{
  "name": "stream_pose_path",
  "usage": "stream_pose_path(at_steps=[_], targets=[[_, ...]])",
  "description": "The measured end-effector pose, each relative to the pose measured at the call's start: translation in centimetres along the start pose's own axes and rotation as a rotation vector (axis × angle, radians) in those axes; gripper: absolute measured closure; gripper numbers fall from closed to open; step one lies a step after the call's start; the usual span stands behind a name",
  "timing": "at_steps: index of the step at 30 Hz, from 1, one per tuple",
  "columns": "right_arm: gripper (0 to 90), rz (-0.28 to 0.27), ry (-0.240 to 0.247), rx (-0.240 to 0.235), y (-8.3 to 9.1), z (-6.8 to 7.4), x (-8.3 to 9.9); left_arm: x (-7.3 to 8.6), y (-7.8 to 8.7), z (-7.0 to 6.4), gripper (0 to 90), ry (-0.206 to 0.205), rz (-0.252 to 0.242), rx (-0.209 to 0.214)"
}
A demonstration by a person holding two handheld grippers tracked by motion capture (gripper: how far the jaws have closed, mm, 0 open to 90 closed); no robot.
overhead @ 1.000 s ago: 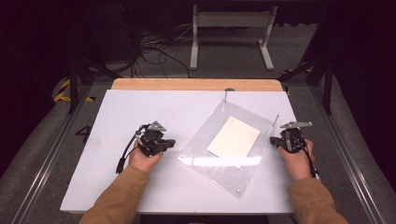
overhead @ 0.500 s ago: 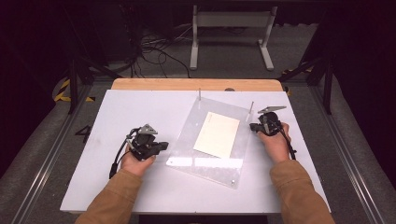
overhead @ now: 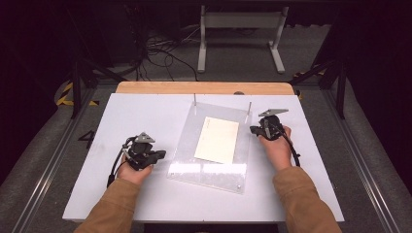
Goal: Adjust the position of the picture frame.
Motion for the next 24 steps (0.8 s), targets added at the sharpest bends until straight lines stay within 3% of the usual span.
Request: stream_pose_path(at_steps=[4, 7, 10, 15, 18, 20, 24], targets=[[89.1, -0.059, 0.039, -0.028, 2.4, 1.7, 0.8, 0.8, -0.9, -0.2, 89.5, 0.003, 0.067, 0.015], [88.4, -0.073, 0.057, -0.044, 3.4, 2.5, 1.7, 1.0, -0.7, -0.4, 89.3, 0.007, 0.081, 0.030], [87.6, -0.077, 0.044, -0.073, 3.9, 2.7, 2.7, 1.3, -0.7, -0.7, 89.5, 0.004, 0.084, 0.058], [86.6, -0.074, 0.031, -0.091, 4.0, 2.7, 3.8, 1.2, -1.1, -2.0, 89.7, -0.043, 0.104, 0.122], [86.2, -0.065, 0.030, -0.091, 4.0, 2.5, 4.1, 1.2, -1.1, -2.4, 89.8, -0.072, 0.112, 0.093], [85.8, -0.069, 0.027, -0.095, 4.1, 2.5, 4.1, 1.2, -1.2, -2.8, 89.9, -0.081, 0.114, 0.137], [84.1, -0.053, 0.045, -0.107, 4.4, 2.8, 4.4, 1.1, -1.5, -4.3, 89.8, -0.121, 0.119, 0.139]])
Point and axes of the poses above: each handheld gripper's, and its own axes: y roughly backward along the jaws, x roughly out of its underside, z roughly to its left, the point moved 5 cm from there along -y, roughly forward along the jaws, and after that the axes turned 12 degrees about z, right-handed, at the moved point
